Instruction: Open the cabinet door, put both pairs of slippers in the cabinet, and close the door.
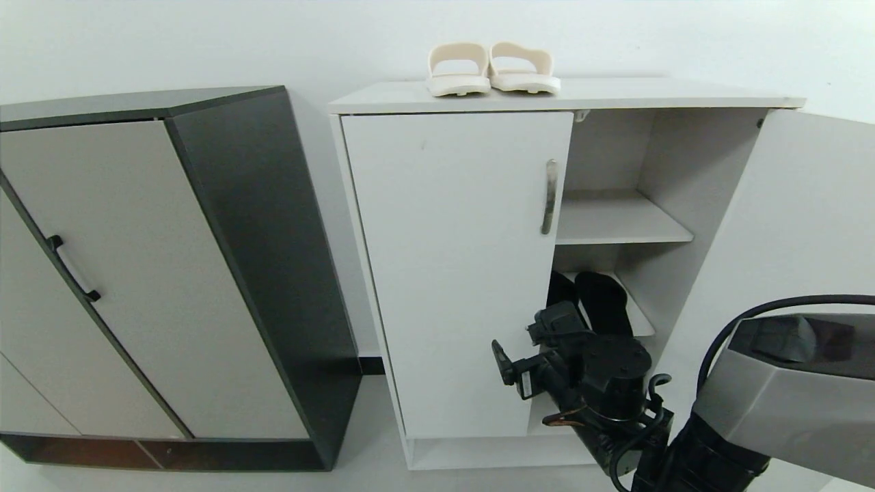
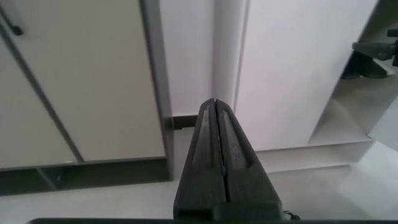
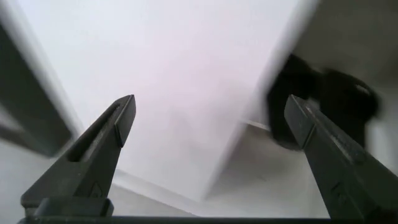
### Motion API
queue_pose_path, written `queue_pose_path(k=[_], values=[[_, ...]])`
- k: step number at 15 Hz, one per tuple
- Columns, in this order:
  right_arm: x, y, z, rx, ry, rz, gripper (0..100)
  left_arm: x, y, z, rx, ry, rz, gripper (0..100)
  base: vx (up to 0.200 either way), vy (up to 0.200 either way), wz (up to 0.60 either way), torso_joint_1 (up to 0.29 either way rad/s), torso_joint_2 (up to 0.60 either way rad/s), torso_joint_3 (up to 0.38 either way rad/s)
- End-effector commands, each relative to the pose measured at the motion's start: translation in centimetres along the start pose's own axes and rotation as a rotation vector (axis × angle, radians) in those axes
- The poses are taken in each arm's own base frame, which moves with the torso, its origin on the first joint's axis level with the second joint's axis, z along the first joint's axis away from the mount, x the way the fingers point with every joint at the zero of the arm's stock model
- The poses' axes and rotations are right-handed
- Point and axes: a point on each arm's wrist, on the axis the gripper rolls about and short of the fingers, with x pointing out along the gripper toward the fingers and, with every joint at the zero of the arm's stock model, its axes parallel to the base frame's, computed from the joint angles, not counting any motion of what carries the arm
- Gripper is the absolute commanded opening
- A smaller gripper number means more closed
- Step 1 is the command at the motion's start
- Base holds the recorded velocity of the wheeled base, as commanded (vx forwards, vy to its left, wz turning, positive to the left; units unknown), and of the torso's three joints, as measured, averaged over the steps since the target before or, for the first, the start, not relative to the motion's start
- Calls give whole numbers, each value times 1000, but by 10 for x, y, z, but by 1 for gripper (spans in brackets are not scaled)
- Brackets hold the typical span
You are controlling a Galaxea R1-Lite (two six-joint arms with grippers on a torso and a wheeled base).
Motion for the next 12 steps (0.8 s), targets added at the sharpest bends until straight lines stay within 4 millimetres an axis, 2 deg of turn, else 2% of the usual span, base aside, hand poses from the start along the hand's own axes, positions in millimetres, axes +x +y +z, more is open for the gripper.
queue_pose_path(k=[1,12], values=[[-7,-4,-8,-35,17,37,100,0,0,0,0,1,1,0,0,0,0,0,0,0],[-10,-3,-14,-55,21,71,100,0,0,0,-2,1,3,0,0,0,0,0,0,0]])
